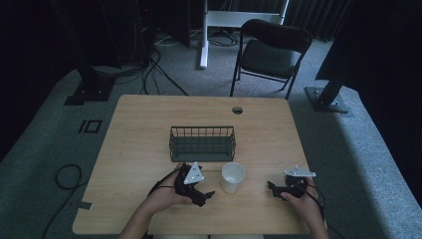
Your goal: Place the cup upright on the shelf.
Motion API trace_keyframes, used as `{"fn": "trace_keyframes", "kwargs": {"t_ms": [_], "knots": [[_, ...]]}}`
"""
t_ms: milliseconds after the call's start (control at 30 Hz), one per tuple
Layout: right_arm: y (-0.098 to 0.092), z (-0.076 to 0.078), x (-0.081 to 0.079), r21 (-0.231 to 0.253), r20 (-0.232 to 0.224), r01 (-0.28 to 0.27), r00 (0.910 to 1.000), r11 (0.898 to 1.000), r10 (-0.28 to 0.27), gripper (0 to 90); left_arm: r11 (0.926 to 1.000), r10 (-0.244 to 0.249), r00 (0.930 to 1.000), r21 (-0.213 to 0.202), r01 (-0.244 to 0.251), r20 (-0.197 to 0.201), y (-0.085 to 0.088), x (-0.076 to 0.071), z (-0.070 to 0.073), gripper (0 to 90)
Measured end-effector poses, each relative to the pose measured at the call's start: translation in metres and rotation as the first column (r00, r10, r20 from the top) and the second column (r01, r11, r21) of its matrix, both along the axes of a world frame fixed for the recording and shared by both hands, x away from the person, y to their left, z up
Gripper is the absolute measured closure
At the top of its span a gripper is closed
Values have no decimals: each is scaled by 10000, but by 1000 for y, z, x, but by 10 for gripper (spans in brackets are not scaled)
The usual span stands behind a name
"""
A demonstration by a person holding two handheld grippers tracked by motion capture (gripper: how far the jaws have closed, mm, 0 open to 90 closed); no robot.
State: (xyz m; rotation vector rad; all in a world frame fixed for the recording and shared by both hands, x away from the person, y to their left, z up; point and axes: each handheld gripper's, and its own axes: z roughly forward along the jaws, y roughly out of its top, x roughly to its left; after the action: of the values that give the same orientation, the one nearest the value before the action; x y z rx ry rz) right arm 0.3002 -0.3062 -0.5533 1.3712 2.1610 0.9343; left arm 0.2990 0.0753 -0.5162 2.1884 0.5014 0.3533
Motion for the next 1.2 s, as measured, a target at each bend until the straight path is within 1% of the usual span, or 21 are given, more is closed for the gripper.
{"fn": "trace_keyframes", "kwargs": {"t_ms": [33, 67, 200, 333, 400, 467, 533, 567, 700, 833, 967, 1067, 1167, 1200], "knots": [[0, 0, 0, 1, -1, 1, 10000, 10000, -1, 118, 9999, -33, 10000, -130, 32, -43, -2, 0, 0, 27], [0, 0, 0, 1, 1, 0, 10000, 10000, 0, 118, 9998, -85, 9999, -164, 84, -90, -4, 0, 0, 27], [0, 0, 0, -1, 3, -2, 10000, 10000, 2, 118, 9989, -270, 9996, -380, 267, -61, -12, 0, 3, 28], [0, 0, 0, -3, 5, -4, 10000, 10000, 4, 119, 9982, -425, 9991, -422, 426, 22, -20, 1, 5, 28], [0, 0, 0, -2, 1, -1, 10000, 10000, 1, 119, 9976, -544, 9985, -418, 544, 12, -25, 2, 5, 28], [0, 0, 0, -2, -1, -1, 10000, 10000, 1, 119, 9969, -592, 9982, -514, 588, -60, -29, 2, 6, 28], [0, 0, 0, -1, -1, -1, 10000, 10000, 1, 118, 9965, -670, 9977, -495, 667, -58, -33, 3, 5, 28], [0, 0, 0, 0, -1, 0, 10000, 10000, 0, 119, 9960, -701, 9975, -555, 695, -84, -35, 3, 5, 28], [0, 0, 0, 2, -2, 3, 10000, 10000, -3, 118, 9946, -743, 9971, -737, 731, -137, -42, 5, 5, 28], [0, 0, 0, -1, 2, -2, 10000, 10000, 2, 119, 9938, -860, 9962, -722, 849, -118, -48, 8, 3, 28], [0, 0, 1, 1, -5, -14, 10000, 10000, 14, 119, 9913, -901, 9958, -978, 879, -183, -53, 10, 2, 28], [0, 0, 1, -8, -1, -11, 10000, 10000, 11, 118, 9911, -925, 9956, -974, 910, -113, -57, 13, 3, 28], [0, 0, 1, -4, -4, -7, 10000, 10000, 7, 119, 9891, -949, 9954, -1139, 928, -133, -61, 16, 4, 28], [0, 0, 1, -4, -4, -7, 10000, 10000, 7, 119, 9892, -965, 9953, -1124, 945, -118, -62, 16, 4, 28]]}}
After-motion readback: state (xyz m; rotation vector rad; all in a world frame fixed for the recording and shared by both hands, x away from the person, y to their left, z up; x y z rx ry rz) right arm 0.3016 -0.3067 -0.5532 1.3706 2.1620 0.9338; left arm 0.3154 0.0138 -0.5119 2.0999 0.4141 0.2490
